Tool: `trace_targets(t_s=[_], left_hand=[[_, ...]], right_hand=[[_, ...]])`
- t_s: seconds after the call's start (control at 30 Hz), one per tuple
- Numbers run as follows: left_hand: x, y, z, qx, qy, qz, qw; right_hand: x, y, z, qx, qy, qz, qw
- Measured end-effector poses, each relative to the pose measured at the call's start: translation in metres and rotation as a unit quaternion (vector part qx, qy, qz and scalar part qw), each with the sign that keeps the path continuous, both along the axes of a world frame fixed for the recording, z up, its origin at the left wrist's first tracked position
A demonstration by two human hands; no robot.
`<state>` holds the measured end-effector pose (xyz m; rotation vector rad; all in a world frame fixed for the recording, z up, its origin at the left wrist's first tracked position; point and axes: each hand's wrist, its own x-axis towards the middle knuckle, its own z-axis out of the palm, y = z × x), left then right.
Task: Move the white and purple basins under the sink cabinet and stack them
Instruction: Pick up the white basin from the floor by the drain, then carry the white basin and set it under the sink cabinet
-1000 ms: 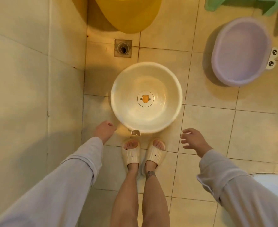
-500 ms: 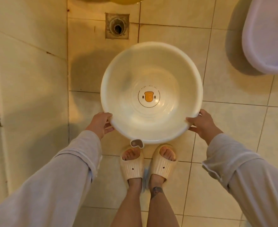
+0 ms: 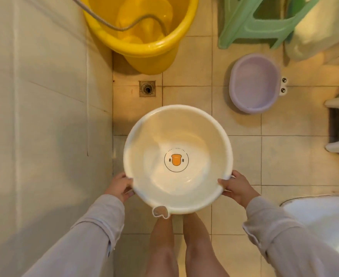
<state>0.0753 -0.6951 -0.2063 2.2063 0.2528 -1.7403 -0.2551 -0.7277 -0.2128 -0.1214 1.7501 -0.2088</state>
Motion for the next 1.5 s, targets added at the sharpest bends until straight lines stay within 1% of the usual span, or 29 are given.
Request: trace_targets(t_s=[0.2, 0.3, 0.37, 0.5, 0.57, 0.77, 0.93, 1.1, 1.2, 1.27, 1.37, 1.5], left_hand=[[-0.016, 0.023, 0.126, -0.03, -0.002, 0.005, 1.0], [-0.028, 0.033, 0.171, -0.054, -0.002, -0.011, 0.998], [-0.035, 0.038, 0.19, -0.073, 0.0, -0.033, 0.997], [-0.044, 0.038, 0.213, -0.125, 0.008, -0.098, 0.987], [-0.05, 0.03, 0.223, -0.146, 0.01, -0.118, 0.982], [-0.072, -0.007, 0.232, -0.188, 0.011, -0.175, 0.966], [-0.093, -0.035, 0.236, -0.195, 0.026, -0.276, 0.941], [-0.123, -0.054, 0.236, -0.185, 0.064, -0.404, 0.894], [-0.147, -0.06, 0.236, -0.187, 0.077, -0.477, 0.855], [-0.167, -0.06, 0.236, -0.184, 0.083, -0.528, 0.825], [-0.198, -0.05, 0.237, -0.171, 0.105, -0.606, 0.769], [-0.253, -0.009, 0.238, -0.147, 0.146, -0.711, 0.672]], right_hand=[[-0.015, 0.034, 0.129, -0.034, -0.006, -0.016, 0.999], [-0.024, 0.044, 0.177, -0.063, -0.009, -0.014, 0.998], [-0.035, 0.051, 0.2, -0.082, -0.008, -0.024, 0.996], [-0.057, 0.063, 0.22, -0.112, -0.022, -0.038, 0.993], [-0.066, 0.072, 0.225, -0.127, -0.025, -0.062, 0.99], [-0.076, 0.111, 0.234, -0.15, -0.041, -0.181, 0.971], [-0.073, 0.152, 0.24, -0.162, -0.033, -0.297, 0.94], [-0.05, 0.211, 0.241, -0.154, -0.001, -0.437, 0.886], [-0.025, 0.248, 0.239, -0.146, -0.006, -0.521, 0.841], [-0.003, 0.271, 0.241, -0.138, -0.009, -0.583, 0.801], [0.032, 0.306, 0.245, -0.126, -0.002, -0.664, 0.737], [0.083, 0.362, 0.245, -0.116, 0.012, -0.765, 0.633]])
